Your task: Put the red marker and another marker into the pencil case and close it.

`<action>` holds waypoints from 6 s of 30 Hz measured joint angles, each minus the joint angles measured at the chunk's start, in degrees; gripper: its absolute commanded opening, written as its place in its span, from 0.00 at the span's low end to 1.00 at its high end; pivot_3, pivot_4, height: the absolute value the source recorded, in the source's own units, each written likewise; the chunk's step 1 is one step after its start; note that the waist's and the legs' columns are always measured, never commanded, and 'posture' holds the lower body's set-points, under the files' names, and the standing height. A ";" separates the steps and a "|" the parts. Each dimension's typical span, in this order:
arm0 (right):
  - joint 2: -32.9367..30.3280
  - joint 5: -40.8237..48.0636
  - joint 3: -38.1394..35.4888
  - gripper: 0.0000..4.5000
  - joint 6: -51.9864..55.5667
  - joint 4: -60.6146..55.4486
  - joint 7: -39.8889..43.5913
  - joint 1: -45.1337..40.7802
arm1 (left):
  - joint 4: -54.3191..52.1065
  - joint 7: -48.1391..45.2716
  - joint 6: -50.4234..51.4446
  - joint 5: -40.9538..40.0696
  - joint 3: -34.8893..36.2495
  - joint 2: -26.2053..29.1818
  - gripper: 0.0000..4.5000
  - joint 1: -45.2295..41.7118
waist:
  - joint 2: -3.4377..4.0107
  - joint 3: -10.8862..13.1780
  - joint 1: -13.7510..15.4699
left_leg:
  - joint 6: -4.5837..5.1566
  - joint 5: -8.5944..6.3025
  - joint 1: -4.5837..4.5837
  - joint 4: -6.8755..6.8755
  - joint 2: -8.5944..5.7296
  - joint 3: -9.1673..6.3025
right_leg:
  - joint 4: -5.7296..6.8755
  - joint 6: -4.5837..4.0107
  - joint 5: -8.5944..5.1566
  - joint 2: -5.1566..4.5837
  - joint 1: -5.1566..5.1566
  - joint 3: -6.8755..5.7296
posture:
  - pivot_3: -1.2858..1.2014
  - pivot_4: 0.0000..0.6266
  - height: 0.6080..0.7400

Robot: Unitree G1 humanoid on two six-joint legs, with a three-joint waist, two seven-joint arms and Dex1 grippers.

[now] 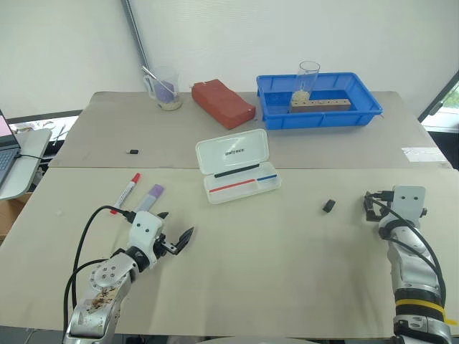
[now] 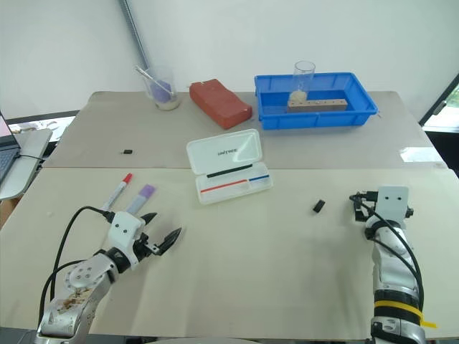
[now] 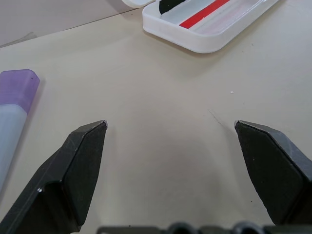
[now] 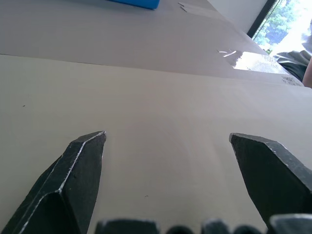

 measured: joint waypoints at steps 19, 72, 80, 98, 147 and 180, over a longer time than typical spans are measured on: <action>-10.20 12.64 8.61 1.00 10.04 -18.94 31.29 -0.66 | 6.95 -17.65 3.85 -5.08 -6.14 12.65 0.99 -25.72 | 0.17 0.16 0.38 | 0.10 0.06 -0.13 0.01 -0.13 0.19 | -0.03 0.11 -0.01 0.10 -0.01 -0.14 | 0.52 0.24 1.00; -21.25 30.34 13.26 1.00 32.08 -48.41 49.23 4.59 | 29.75 -41.49 -32.12 8.79 -21.12 11.30 0.02 -33.45 | 0.20 0.17 1.64 | 0.16 0.11 -0.77 0.30 0.00 -0.21 | 0.17 0.05 0.18 0.63 -0.71 -0.13 | 0.52 0.24 1.00; -21.25 30.27 13.21 1.00 31.77 -48.41 49.51 4.61 | 28.83 -40.37 -31.21 9.48 -21.16 11.48 0.02 -32.00 | 0.17 0.19 1.61 | 0.16 0.11 -0.75 0.31 0.01 -0.21 | 0.18 0.06 0.18 0.63 -0.69 -0.13 | 0.52 0.24 1.00; -21.02 30.23 14.54 1.00 31.75 -47.33 49.63 1.53 | 22.56 -40.65 -23.47 7.36 -20.94 12.39 0.02 -29.14 | 0.20 0.18 1.63 | 0.16 0.11 -0.76 0.42 0.01 -0.21 | 0.23 0.05 0.18 0.63 -0.69 -0.13 | 0.52 0.24 1.00; -13.13 41.51 23.33 1.00 43.57 -47.73 46.96 -27.50 | 27.12 -3.09 13.98 -0.82 15.61 13.16 0.99 -25.87 | 0.08 0.02 1.55 | 0.15 0.10 -0.72 0.32 0.09 -0.49 | 0.39 -0.15 0.31 0.50 -0.82 -0.27 | 0.52 0.24 1.00; -18.32 46.05 20.66 1.00 46.81 -46.94 42.79 -29.99 | 17.01 -17.43 3.41 -8.58 16.20 19.90 0.04 -28.79 | -0.12 -0.03 1.58 | 0.00 0.01 -0.73 -0.05 0.16 -0.31 | 0.23 -0.21 0.35 -0.39 -0.89 -0.45 | 0.52 0.24 1.00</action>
